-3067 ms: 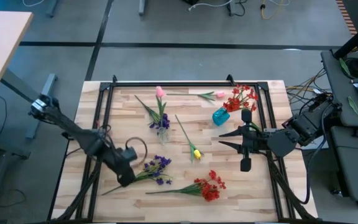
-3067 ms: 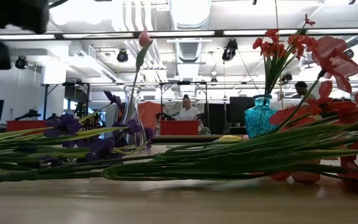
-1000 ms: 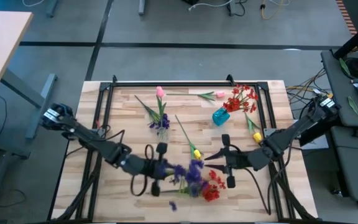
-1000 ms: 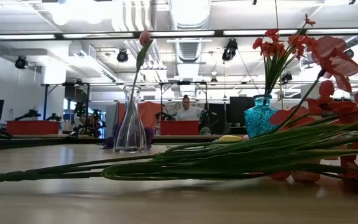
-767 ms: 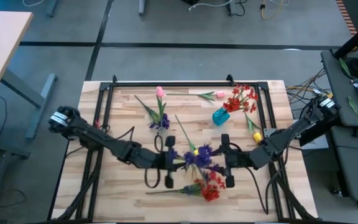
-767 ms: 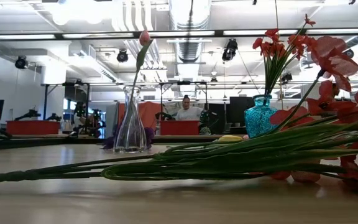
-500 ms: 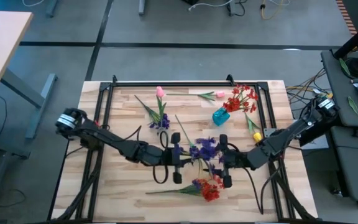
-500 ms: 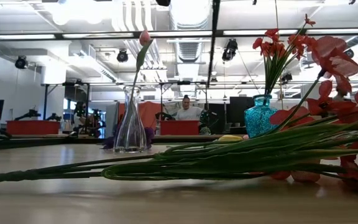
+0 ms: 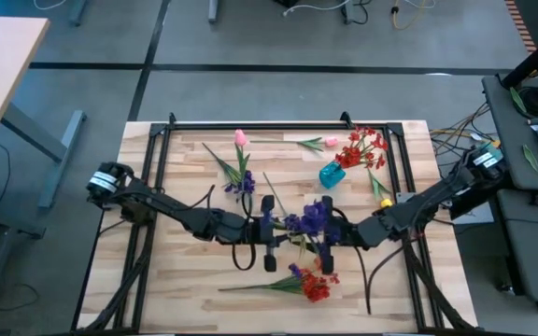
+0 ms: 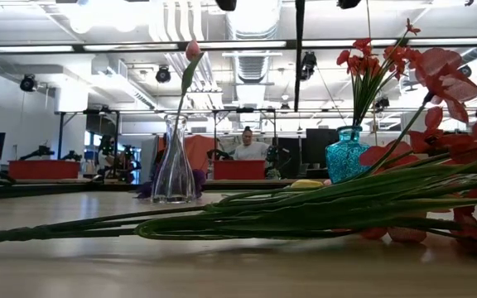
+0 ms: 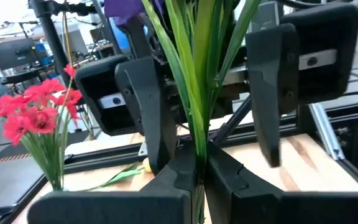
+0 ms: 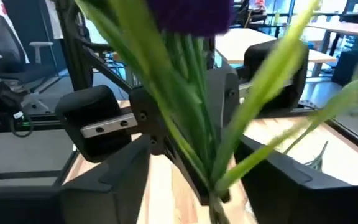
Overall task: Sort flowers into vase by color
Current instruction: Put the bottom purple flower into the blue vase
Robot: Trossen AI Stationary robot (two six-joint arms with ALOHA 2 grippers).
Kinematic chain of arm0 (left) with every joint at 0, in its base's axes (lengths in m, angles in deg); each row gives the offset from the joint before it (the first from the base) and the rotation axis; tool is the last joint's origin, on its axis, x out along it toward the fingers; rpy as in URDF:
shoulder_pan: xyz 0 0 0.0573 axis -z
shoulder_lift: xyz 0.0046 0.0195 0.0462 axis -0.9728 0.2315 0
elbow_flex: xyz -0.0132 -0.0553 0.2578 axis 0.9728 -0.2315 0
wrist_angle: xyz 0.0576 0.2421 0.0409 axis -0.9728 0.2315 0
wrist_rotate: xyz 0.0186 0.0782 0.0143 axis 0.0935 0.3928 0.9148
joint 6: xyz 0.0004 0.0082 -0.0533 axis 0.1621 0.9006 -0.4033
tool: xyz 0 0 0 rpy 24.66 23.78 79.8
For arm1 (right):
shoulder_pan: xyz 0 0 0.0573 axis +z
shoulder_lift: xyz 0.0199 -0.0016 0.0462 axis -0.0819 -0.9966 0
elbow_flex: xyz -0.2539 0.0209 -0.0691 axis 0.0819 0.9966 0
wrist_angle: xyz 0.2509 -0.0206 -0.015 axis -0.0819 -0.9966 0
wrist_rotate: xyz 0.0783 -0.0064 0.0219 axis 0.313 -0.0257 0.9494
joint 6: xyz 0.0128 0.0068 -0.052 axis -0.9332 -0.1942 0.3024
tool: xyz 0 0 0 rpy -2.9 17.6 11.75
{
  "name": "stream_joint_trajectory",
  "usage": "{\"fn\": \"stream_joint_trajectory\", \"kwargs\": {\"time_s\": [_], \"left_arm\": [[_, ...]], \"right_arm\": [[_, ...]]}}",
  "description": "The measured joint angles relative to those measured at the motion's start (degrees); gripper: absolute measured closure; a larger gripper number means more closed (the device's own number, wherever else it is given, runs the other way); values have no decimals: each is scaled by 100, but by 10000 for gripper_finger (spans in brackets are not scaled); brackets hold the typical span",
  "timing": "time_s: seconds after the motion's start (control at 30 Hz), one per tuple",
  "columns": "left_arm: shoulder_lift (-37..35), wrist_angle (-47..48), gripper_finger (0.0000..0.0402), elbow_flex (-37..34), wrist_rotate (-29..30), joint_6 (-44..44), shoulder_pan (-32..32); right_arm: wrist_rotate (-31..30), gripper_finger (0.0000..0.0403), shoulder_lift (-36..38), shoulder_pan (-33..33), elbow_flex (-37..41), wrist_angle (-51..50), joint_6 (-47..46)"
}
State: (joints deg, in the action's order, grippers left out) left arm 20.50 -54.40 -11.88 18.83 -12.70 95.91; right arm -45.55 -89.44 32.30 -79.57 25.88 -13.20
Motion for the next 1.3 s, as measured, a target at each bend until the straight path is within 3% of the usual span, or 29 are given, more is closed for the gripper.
{"fn": "stream_joint_trajectory", "kwargs": {"time_s": [0.37, 0.53, 0.63, 0.9, 1.03, 1.3], "left_arm": [[4, 40, 383, 0, 31, -5, 4], [-8, 95, 343, 0, 5, -171, -4], [-117, 422, 305, 0, 46, -282, -29], [-625, 1819, 219, 0, 456, -332, -22], [-907, 2359, 211, -5, 479, -428, -22], [-1653, 2500, 230, -636, 154, -666, -18]], "right_arm": [[-69, 380, -43, -22, 1, 136, 28], [-84, 383, 5, -29, 1, 99, -36], [-393, 385, 146, -27, 1, -140, -35], [-2428, 386, 1192, -164, 1, -1591, -270], [-3053, 386, 1773, -432, -1, -2067, -246], [-3162, 386, 2244, -1141, 51, -2209, -11]]}}
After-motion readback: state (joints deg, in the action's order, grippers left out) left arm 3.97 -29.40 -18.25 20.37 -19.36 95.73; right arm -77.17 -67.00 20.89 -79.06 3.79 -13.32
